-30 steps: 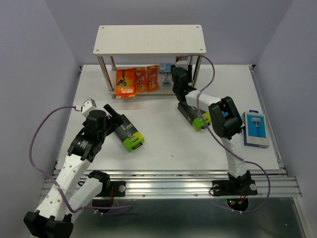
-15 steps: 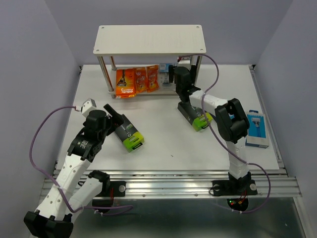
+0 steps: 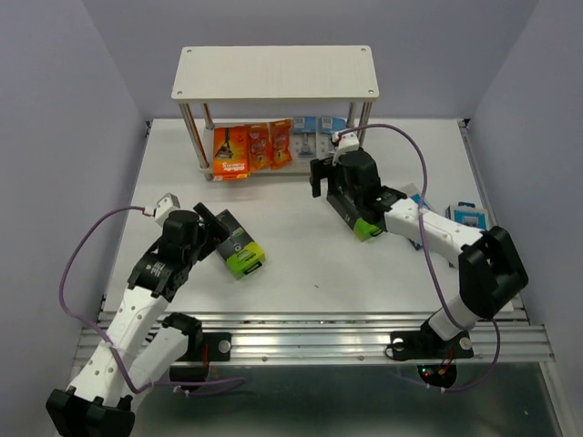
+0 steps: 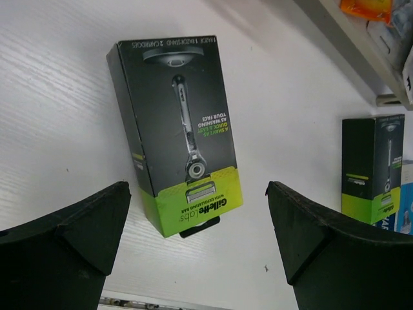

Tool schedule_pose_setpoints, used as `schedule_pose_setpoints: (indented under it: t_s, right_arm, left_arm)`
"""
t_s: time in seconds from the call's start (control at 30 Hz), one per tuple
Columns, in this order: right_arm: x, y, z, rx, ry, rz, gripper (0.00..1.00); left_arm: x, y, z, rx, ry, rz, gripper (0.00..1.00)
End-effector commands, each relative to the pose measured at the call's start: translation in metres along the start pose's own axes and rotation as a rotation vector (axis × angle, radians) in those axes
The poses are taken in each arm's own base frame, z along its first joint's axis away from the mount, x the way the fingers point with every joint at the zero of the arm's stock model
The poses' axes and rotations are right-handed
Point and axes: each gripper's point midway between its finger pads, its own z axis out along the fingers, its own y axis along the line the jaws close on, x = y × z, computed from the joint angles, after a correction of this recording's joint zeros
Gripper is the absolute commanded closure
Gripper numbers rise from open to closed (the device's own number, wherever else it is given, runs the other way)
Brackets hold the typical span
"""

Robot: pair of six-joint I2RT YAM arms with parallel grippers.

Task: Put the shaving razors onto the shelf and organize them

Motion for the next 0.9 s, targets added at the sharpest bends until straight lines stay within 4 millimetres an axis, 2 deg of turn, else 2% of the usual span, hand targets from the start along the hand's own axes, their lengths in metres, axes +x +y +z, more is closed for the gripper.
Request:
schedule_pose_setpoints:
  t_s: [0.0,0.07,0.17,0.23,0.27,0.3,0.33,0.4,0.57,0.63,0.67,0.7,0.8,0.87]
  right_arm:
    - [0.043,-0.002,-0.039,-0.03,0.173,0.082,0.0]
    - [0.056,0.001,-0.048,-0.04,0.225,0.121,0.0]
    - [0.076,0.011,-0.061,-0.083,0.291,0.202,0.0]
    - [0.078,0.037,-0.069,-0.227,0.308,0.261,0.0]
    - [0.089,0.046,-0.074,-0.271,0.339,0.317,0.0]
    - [0.082,0.058,-0.073,-0.339,0.303,0.352,0.0]
    - [0.088,0.081,-0.082,-0.452,0.336,0.381,0.0]
    - [0.1,0.102,-0.087,-0.535,0.365,0.449,0.0]
    - [0.136,0.147,-0.09,-0.586,0.471,0.426,0.0]
    - [0.138,0.159,-0.09,-0.614,0.467,0.464,0.0]
    - [0.146,0.172,-0.094,-0.638,0.494,0.51,0.0]
    - [0.141,0.176,-0.095,-0.665,0.475,0.538,0.0]
    - [0.155,0.206,-0.095,-0.741,0.509,0.576,0.01]
    - [0.164,0.219,-0.088,-0.746,0.533,0.569,0.03]
  left_arm:
    - [0.02,0.011,-0.002,0.006,0.06,-0.031,0.01]
    - [0.025,0.008,-0.006,0.041,0.07,-0.046,0.01]
    - [0.044,0.014,-0.004,0.057,0.124,-0.076,0.01]
    - [0.052,0.016,-0.002,0.054,0.149,-0.127,0.01]
    - [0.056,0.02,0.002,0.031,0.159,-0.146,0.01]
    - [0.062,0.027,0.006,0.001,0.165,-0.162,0.01]
    - [0.062,0.029,0.009,-0.017,0.159,-0.192,0.01]
    - [0.069,0.035,0.017,-0.046,0.173,-0.215,0.01]
    - [0.072,0.033,0.03,-0.044,0.163,-0.276,0.01]
    - [0.067,0.028,0.036,-0.024,0.13,-0.297,0.01]
    - [0.066,0.028,0.039,-0.02,0.119,-0.318,0.01]
    - [0.065,0.027,0.041,-0.016,0.111,-0.33,0.01]
    - [0.069,0.027,0.051,0.016,0.096,-0.362,0.01]
    - [0.066,0.017,0.054,0.064,0.091,-0.373,0.01]
